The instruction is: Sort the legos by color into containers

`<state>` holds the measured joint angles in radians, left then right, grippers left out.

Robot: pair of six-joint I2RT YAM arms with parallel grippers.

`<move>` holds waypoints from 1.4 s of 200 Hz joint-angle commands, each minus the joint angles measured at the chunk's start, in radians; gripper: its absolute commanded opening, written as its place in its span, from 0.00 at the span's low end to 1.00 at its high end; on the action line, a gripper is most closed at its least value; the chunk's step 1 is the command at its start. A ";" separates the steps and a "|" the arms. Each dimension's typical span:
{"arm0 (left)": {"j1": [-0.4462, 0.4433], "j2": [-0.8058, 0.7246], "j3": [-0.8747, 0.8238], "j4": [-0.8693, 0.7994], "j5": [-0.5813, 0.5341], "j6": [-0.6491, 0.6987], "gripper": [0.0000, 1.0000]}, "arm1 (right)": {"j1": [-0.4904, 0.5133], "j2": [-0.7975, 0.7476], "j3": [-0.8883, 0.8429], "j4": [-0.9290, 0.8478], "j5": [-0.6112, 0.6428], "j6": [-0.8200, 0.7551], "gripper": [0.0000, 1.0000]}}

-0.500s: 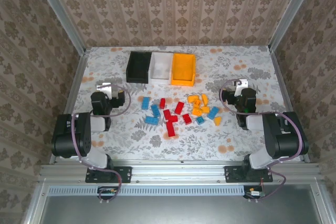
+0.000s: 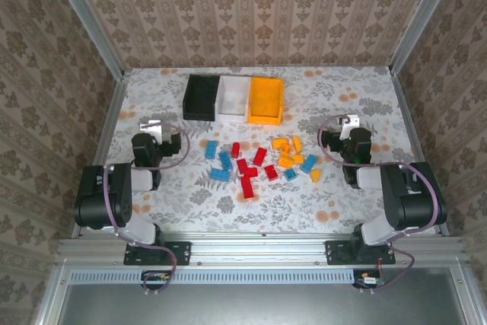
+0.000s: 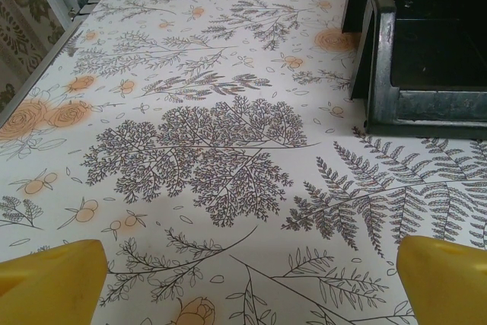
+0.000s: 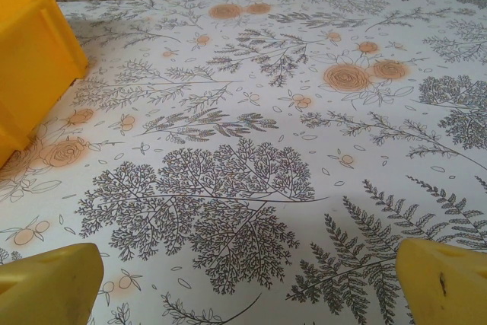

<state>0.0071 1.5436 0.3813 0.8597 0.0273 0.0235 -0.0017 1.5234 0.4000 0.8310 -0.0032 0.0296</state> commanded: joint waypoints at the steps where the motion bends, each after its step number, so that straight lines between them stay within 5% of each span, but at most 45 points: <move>1: -0.003 -0.003 0.022 0.007 0.013 0.025 1.00 | 0.002 0.006 0.010 0.020 0.011 0.006 1.00; 190: -0.005 -0.008 0.024 0.002 -0.003 0.028 1.00 | -0.001 -0.001 0.010 0.019 0.006 0.007 0.99; 232: -0.005 -0.209 0.217 -0.500 -0.215 -0.085 1.00 | -0.008 -0.164 0.279 -0.581 0.166 0.135 1.00; 256: -0.007 -0.292 0.371 -0.849 -0.308 -0.256 1.00 | -0.014 -0.148 0.516 -0.959 0.066 0.248 0.99; 280: -0.028 -0.356 0.440 -1.020 -0.259 -0.328 1.00 | -0.004 -0.091 0.686 -1.256 -0.078 0.285 0.97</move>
<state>0.0048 1.2427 0.7715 0.1799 -0.1993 -0.1658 -0.0151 1.3991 0.9691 0.0319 0.0391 0.2165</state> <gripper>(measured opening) 0.997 0.978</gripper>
